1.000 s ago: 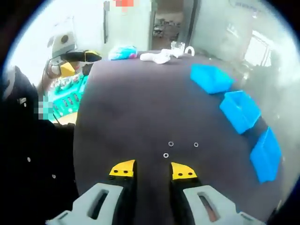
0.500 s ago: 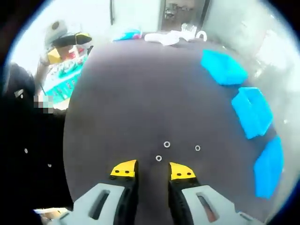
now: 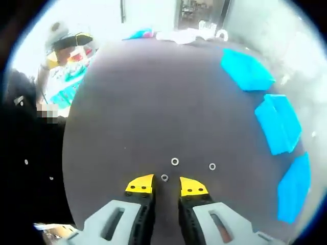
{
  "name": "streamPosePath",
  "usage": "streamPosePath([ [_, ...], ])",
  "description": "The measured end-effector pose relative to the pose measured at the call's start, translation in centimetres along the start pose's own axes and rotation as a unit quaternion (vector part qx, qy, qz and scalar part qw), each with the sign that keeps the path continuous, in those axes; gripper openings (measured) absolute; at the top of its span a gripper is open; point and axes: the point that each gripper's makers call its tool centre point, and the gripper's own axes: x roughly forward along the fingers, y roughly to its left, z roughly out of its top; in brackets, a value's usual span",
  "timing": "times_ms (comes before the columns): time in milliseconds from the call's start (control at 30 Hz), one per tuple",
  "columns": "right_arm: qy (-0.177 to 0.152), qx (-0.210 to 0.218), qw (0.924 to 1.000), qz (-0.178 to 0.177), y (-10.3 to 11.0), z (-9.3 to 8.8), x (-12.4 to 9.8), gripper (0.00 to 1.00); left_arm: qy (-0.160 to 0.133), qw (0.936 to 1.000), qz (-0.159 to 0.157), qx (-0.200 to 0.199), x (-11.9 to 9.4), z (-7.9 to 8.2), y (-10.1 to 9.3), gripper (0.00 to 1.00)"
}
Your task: Sort the screws, nuts, and washers into the corresponding bins
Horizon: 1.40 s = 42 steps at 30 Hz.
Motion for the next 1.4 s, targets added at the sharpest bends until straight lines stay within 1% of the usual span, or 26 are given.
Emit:
streamPosePath([
  [133,-0.001,0.001,1.0000,0.006,0.0,0.0,0.1,0.12,-0.001,1.0000,0.002,0.000,0.0,0.0,0.2,0.42],
  [267,-0.003,0.021,0.9995,0.023,-0.1,-0.1,0.2,0.11,-0.001,1.0000,0.002,-0.002,0.1,-0.1,0.2,0.42],
  [367,-0.001,0.023,0.9996,0.019,-0.2,0.0,0.2,0.07,0.000,1.0000,0.002,-0.002,0.0,-0.1,0.1,0.42],
  [433,0.000,0.018,0.9996,0.022,0.1,0.1,0.3,0.03,0.000,1.0000,0.003,-0.002,-0.1,-0.1,0.2,0.42],
  [567,0.007,0.012,0.9997,0.018,0.0,0.0,0.3,0.02,0.000,1.0000,0.006,-0.001,-0.2,-0.1,0.2,0.42],
  [700,0.008,0.009,0.9999,0.009,0.4,0.0,0.2,0.00,-0.001,1.0000,0.005,0.000,-0.2,0.0,0.1,0.42],
  [767,0.006,0.005,1.0000,0.005,0.4,0.0,0.1,0.00,-0.001,1.0000,0.006,0.000,-0.2,0.1,0.1,0.42],
  [967,-0.006,0.016,0.9998,0.004,0.6,-0.1,-0.4,0.00,-0.003,1.0000,0.002,0.002,-0.2,0.3,-0.2,0.42],
  [1100,-0.025,0.025,0.9994,-0.002,0.6,-0.2,-0.9,0.00,-0.004,1.0000,0.002,0.003,-0.2,0.5,-0.2,0.42],
  [1133,-0.034,0.028,0.9990,-0.005,0.6,-0.1,-1.1,0.00,-0.005,1.0000,0.002,0.003,-0.2,0.5,-0.2,0.42],
  [1267,-0.082,0.051,0.9950,-0.025,0.2,0.3,-2.2,0.00,-0.007,1.0000,0.002,0.005,-0.1,0.8,-0.3,0.42],
  [1367,-0.123,0.072,0.9888,-0.045,-0.3,0.8,-3.1,0.00,-0.008,1.0000,0.002,0.005,-0.1,0.9,-0.3,0.42],
  [1400,-0.145,0.079,0.9847,-0.055,-0.5,1.1,-3.6,0.00,-0.008,1.0000,0.002,0.006,-0.1,0.9,-0.3,0.42],
])
